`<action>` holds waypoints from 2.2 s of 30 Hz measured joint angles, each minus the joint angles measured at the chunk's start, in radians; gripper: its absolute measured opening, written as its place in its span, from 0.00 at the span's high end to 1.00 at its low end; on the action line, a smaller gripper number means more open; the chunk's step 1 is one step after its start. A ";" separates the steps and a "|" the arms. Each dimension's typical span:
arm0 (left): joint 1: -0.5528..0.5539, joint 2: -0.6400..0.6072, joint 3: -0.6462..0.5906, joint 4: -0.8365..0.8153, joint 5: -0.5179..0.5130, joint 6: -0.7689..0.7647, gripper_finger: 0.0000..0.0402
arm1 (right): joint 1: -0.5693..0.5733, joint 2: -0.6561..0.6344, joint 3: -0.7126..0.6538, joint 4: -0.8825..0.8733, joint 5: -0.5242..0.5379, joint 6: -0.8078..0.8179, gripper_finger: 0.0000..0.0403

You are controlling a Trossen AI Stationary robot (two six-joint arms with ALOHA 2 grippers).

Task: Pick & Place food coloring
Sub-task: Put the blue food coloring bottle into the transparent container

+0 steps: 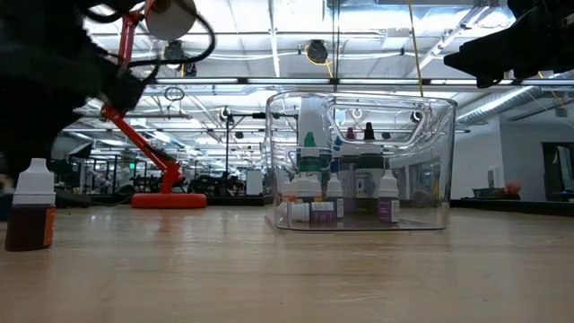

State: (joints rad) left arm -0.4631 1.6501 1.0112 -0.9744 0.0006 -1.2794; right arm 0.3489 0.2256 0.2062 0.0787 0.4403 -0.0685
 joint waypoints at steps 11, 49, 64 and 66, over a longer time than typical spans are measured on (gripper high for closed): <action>0.169 0.000 0.436 -0.192 -0.157 0.533 0.87 | 0.000 0.000 0.000 0.008 0.000 -0.003 0.60; 0.429 0.441 0.881 -0.177 -0.017 1.199 0.87 | 0.000 0.000 0.000 -0.008 0.000 -0.003 0.60; 0.430 0.510 0.881 -0.123 -0.007 1.196 0.87 | 0.000 0.000 0.000 -0.009 -0.005 0.000 0.60; 0.431 0.511 0.881 -0.117 -0.008 1.195 0.87 | 0.000 0.000 0.000 -0.008 -0.022 0.001 0.60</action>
State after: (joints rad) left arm -0.0322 2.1613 1.8923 -1.0915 -0.0077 -0.0843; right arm 0.3485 0.2256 0.2058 0.0711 0.4186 -0.0678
